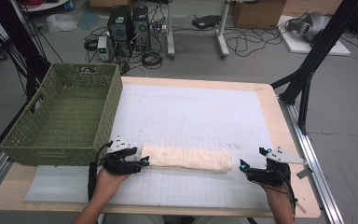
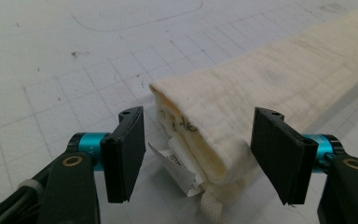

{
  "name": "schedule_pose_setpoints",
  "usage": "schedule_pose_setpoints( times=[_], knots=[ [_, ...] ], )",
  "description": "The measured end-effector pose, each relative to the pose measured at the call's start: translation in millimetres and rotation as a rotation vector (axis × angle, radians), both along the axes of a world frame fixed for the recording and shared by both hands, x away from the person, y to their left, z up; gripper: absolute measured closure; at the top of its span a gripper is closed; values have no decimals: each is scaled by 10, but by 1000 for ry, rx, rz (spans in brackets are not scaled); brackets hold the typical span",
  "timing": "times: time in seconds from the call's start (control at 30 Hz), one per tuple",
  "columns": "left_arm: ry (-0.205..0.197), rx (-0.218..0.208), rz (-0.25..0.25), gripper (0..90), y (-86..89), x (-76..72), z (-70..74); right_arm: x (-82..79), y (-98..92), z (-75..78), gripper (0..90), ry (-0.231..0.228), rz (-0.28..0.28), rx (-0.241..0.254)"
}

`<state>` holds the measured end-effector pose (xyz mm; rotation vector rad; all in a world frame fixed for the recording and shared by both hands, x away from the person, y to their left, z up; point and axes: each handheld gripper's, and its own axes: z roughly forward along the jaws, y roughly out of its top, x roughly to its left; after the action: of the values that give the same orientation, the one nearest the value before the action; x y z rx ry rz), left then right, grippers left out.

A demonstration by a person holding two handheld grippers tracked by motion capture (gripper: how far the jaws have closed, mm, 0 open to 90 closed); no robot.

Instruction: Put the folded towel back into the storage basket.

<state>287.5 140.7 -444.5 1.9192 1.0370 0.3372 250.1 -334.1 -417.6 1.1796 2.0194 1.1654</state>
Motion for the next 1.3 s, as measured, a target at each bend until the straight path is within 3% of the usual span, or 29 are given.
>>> schedule_pose_setpoints(
  times=[0.23,0.57,0.7,0.83,1.0,1.17,1.3],
  knots=[
    [46,58,14,409,-41,-6,-26,7,0,-7,113,-1,5,-4],
    [21,131,29,437,-138,-53,-18,7,3,-10,113,4,7,-1],
    [-3,154,-1,439,-145,-59,-21,8,12,-15,114,10,5,-4],
    [13,135,4,445,-134,-57,-26,9,9,-11,114,5,-1,0],
    [23,116,-25,618,-158,-80,-16,11,14,-10,114,3,2,2],
    [44,81,-40,705,-141,-68,-22,13,34,-11,114,9,9,2],
    [47,85,-48,785,-163,-72,-7,23,52,-20,114,15,17,-5]
  ],
)
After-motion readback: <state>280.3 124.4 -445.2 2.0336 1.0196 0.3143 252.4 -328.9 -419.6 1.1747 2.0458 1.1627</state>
